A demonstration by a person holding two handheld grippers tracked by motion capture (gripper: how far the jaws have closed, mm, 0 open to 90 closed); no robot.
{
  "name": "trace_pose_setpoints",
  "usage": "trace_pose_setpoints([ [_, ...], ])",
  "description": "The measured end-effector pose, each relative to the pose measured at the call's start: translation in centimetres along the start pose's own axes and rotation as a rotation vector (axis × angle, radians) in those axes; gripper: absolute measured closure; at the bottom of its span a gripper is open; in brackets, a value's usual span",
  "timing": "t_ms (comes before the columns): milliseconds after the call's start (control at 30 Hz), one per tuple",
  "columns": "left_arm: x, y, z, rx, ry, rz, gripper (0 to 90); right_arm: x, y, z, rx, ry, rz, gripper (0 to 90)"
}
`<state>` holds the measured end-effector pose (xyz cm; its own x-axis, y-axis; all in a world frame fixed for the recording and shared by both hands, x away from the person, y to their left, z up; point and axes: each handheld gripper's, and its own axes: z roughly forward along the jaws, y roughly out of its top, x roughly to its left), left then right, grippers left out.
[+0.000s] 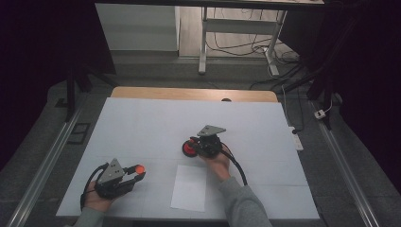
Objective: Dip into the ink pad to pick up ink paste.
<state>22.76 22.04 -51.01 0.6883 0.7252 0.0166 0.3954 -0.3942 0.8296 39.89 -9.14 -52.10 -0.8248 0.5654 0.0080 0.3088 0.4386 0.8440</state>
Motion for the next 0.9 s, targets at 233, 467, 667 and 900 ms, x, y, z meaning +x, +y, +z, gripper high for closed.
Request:
trace_pose_setpoints([
  [233, 0.0, 0.0, 0.0, 0.0, 0.0, 0.0, 64.3, -0.1, -0.2, 0.2, 0.013, -0.004, -0.001, 72.5],
  [467, 0.0, 0.0, 0.0, 0.001, 0.0, -0.001, 64.3, 0.1, -0.3, 0.4, 0.028, -0.011, -0.01, 72.6],
  [667, -0.1, 0.1, 0.0, -0.001, 0.0, 0.002, 64.3, 0.1, -0.6, 0.4, 0.017, -0.018, -0.002, 72.8],
  [900, -0.1, 0.1, -0.2, -0.006, -0.001, -0.001, 64.3, 0.3, -1.0, 0.3, -0.017, -0.029, 0.002, 72.9],
])
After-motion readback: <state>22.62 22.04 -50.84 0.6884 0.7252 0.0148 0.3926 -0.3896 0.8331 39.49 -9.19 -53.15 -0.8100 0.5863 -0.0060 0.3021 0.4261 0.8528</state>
